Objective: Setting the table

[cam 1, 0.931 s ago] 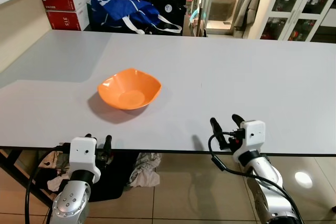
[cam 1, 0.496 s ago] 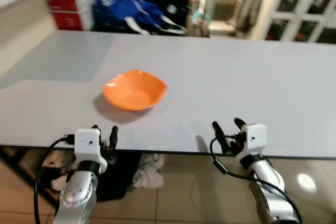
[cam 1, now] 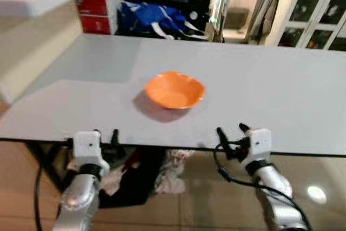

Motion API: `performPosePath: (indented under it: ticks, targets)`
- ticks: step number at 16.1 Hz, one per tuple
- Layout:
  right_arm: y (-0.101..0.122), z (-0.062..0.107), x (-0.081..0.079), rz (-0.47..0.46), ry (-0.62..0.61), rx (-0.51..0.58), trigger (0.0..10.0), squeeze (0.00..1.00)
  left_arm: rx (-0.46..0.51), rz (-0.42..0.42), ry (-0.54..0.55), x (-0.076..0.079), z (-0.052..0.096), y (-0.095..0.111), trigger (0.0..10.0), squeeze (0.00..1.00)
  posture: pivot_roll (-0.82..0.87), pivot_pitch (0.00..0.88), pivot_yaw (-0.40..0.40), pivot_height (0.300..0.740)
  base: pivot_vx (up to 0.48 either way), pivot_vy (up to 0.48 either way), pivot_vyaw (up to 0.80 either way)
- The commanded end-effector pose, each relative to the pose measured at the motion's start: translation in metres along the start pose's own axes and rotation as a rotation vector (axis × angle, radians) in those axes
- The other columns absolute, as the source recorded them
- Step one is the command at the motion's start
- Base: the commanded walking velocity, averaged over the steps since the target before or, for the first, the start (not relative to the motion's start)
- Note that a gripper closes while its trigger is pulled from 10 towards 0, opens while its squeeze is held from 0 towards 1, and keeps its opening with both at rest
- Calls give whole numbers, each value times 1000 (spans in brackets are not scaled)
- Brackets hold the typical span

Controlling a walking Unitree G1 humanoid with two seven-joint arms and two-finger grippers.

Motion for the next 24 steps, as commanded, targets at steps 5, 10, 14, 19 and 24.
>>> performPosePath:
  ticks: [5, 10, 14, 19, 24]
  targets:
    - [9, 0, -2, 14, 11, 19, 10000, 0, -10, 16, -7, -3, -5, 1, 10000, 0, 4, 0, -41, 736, 0, 480, 0]
    - [6, 1, -2, 23, 10, 2, 10000, 0, -11, 21, -19, -1, -5, 1, 10000, 0, 7, 0, -41, 736, 0, 480, -160]
    - [0, 0, 3, 27, 4, -18, 10000, 0, -13, 5, -36, 3, -8, 0, 10000, 0, -12, 0, -26, 736, 0, 480, 0]
    - [3, 1, -1, 77, -18, 3, 10000, 0, -29, 18, -46, -3, -11, -2, 10000, 0, -131, 0, 170, 736, 0, 480, 0]
    - [-1, 11, 0, 56, -64, 2, 10000, 0, -35, -8, -87, 1, -18, 1, 10000, 0, -111, 0, 129, 736, 0, 480, 0]
Point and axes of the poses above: a point about 5 cm out from each wrist's last joint towards the gripper, its own z axis pointing back from the gripper into the wrist, its own y axis along the axis of the wrist's last joint, x = y × z, the point moved 3 cm from there along -z, pointing out of the wrist towards the gripper, and after that the axes turned 1 degree about -z, right-handed, at the moved point
